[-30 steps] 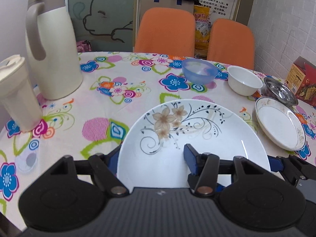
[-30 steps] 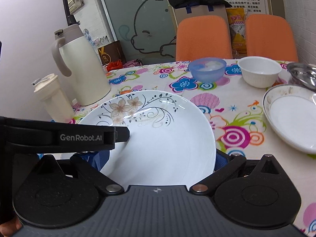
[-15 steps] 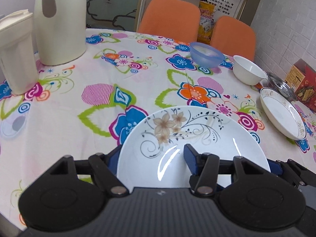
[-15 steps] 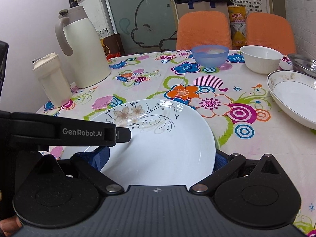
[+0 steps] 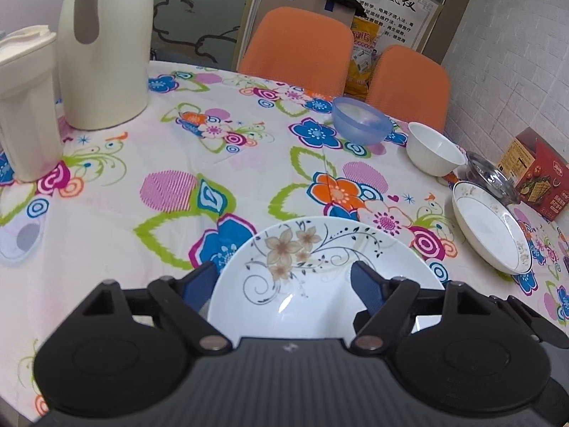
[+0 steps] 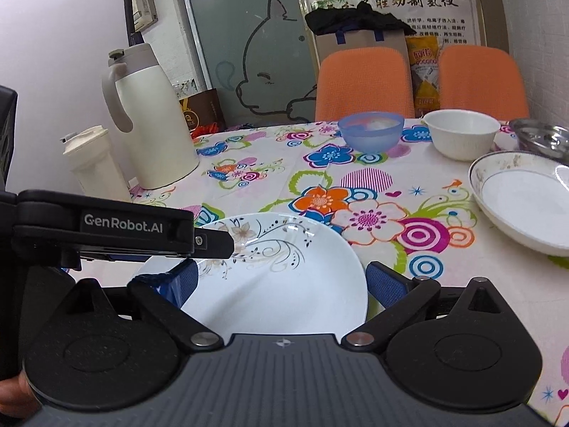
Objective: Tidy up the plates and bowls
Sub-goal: 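Carry the floral plate onto the green plate and open the left tool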
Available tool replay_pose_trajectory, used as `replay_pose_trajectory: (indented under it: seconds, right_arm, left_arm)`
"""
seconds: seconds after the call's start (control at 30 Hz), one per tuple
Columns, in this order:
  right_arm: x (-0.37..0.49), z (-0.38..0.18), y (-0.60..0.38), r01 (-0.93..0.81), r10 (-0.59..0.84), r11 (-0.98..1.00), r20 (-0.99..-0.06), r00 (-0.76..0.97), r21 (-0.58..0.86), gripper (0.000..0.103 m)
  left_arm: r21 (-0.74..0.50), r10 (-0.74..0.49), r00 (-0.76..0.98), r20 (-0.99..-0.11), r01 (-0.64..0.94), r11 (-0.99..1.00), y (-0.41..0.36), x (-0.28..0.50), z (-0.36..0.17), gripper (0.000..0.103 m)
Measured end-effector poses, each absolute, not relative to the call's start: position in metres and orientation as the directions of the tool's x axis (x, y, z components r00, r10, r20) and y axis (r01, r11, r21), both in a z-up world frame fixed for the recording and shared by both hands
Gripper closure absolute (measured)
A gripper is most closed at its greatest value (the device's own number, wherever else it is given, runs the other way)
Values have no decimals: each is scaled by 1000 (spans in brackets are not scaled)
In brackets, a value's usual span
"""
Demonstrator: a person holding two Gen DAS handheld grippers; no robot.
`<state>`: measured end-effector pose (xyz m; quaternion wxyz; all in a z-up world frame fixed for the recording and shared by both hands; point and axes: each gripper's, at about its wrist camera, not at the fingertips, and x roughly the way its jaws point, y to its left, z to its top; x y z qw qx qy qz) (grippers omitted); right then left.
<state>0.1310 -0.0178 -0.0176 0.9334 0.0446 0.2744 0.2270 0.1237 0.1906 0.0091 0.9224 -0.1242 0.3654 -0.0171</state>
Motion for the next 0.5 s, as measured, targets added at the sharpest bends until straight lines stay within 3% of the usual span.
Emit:
replay_pose_trajectory:
  seconds: [0.23,0.5]
  right_arm:
    - [123,-11,-47,-369,444,896,-464,766,248,14]
    - [117,-10,-131,-206,315,942,-487,815,265,14]
  left_arm:
    - [-234,-107,757,-644,-62,970,193,112,23,22]
    - [-210,-167,745,-646,37,977,158,121,36,22]
